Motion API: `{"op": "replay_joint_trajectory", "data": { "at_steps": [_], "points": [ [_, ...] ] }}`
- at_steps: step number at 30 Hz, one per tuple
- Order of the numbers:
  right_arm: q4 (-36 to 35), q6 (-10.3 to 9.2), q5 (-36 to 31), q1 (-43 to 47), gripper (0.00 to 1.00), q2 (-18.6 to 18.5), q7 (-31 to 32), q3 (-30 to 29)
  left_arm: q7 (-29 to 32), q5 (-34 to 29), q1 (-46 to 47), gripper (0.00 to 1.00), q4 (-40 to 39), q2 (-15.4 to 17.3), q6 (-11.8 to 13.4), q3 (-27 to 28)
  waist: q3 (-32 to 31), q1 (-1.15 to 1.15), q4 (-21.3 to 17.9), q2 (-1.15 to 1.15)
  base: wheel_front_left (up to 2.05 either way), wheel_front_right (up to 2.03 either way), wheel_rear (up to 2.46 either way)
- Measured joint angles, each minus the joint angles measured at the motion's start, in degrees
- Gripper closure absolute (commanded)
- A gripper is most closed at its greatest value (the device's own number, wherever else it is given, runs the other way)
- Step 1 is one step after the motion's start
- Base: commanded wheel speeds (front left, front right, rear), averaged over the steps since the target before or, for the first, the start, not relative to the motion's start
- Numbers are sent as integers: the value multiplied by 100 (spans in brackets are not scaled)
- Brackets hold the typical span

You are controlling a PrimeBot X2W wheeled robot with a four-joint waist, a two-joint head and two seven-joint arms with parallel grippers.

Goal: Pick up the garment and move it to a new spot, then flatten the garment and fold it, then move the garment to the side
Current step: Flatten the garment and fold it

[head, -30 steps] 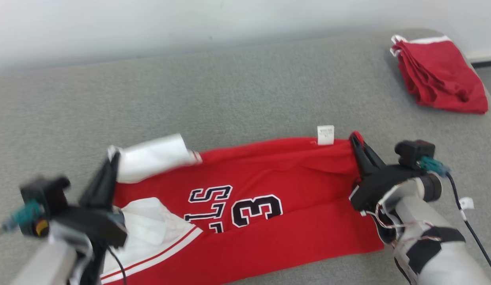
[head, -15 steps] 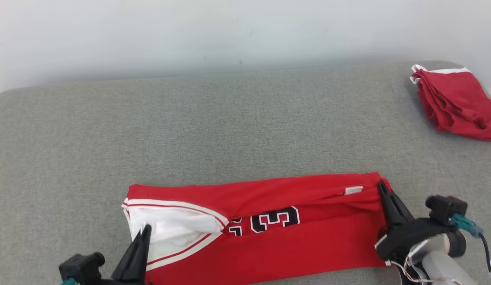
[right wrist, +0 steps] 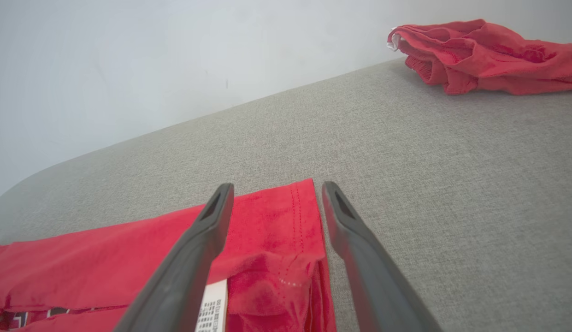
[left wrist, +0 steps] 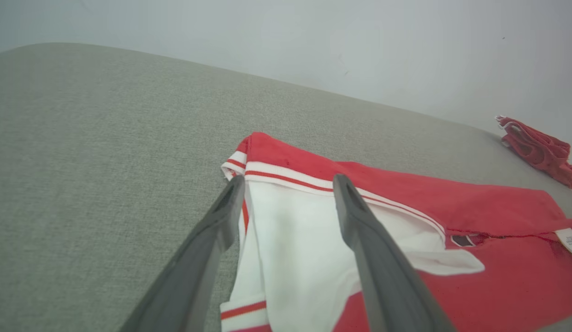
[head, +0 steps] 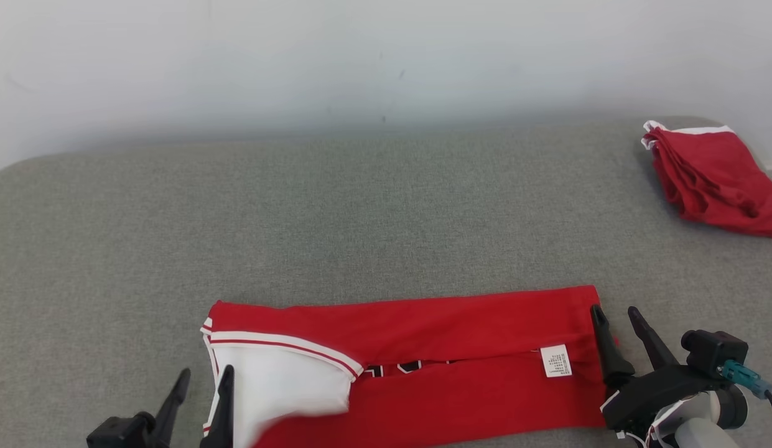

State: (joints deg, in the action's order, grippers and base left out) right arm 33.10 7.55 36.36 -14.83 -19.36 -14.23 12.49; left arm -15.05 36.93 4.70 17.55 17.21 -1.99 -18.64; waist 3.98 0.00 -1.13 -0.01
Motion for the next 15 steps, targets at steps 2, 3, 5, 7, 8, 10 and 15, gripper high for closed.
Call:
{"op": "replay_joint_trajectory", "data": {
  "at_steps": [2, 3, 5, 7, 8, 10, 15],
  "points": [
    [-40, 1, -10, 49, 0, -14, 3, -25, 0, -261, -70, 0, -140, -67, 73, 207, -61, 0, 12, 0, 0, 0, 0],
    [-51, 1, -11, 64, 0, -24, 12, -37, 0, -430, -104, 0, -233, -94, 125, 287, -91, 0, 20, 0, 0, 0, 0],
    [-35, 1, -55, 80, 0, -55, 90, -82, 0, -784, -165, 0, -424, -120, 233, 491, -146, 0, 41, 0, 0, 0, 0],
    [32, 1, -119, 83, 0, -70, 218, -137, 0, -1009, -269, 0, -649, -221, 309, 764, -191, 0, 73, 0, 0, 0, 0],
    [80, 1, -143, 82, 0, -71, 271, -165, 0, -1148, -323, 0, -737, -252, 319, 834, -208, 0, 91, 0, 0, 0, 0],
    [220, 0, -207, 74, 0, -78, 387, -207, 0, -1352, -432, 0, -892, -341, 352, 1056, -237, 0, 133, 0, 0, 0, 0],
    [665, 1, -370, 5, 0, -58, 576, -332, 0, -1849, -633, 0, -1160, -490, 375, 1544, -302, 0, 242, 1, 0, 0, 0]
  ]
}}
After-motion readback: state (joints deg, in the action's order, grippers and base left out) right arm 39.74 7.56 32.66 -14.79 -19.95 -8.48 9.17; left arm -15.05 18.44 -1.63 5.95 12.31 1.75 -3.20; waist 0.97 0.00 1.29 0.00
